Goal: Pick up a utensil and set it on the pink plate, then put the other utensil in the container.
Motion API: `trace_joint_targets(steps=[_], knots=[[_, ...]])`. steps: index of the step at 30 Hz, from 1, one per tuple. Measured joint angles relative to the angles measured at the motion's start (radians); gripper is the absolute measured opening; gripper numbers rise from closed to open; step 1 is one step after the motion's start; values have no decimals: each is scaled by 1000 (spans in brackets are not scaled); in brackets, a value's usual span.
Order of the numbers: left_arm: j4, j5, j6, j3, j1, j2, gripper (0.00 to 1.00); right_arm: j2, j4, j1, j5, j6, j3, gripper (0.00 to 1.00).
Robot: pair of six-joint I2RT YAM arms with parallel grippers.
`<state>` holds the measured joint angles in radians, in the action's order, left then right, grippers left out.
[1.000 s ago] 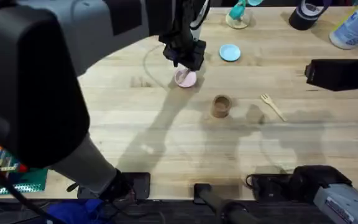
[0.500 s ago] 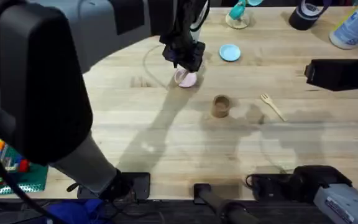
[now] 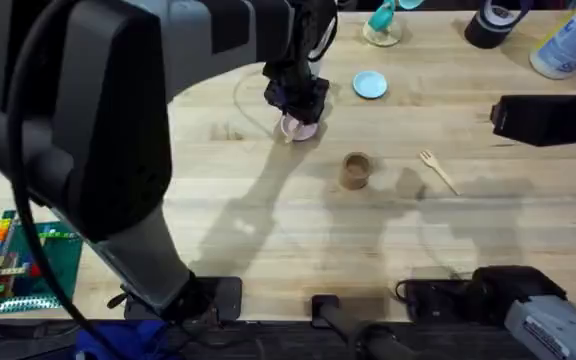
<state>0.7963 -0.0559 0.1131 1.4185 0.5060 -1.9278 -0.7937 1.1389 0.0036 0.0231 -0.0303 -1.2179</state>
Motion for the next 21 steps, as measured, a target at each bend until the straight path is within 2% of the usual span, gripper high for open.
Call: trace_joint_targets(steps=[2,9,16,21], knots=[[-1,0,0,0,0,0,120,0,0,0,0,0,0,998],[0,0,0,0,0,0,142,0,0,0,0,0,0,998],[0,0,0,0,0,0,255,0,0,0,0,0,0,998],[0,0,0,0,0,0,382,0,0,0,0,0,0,997]])
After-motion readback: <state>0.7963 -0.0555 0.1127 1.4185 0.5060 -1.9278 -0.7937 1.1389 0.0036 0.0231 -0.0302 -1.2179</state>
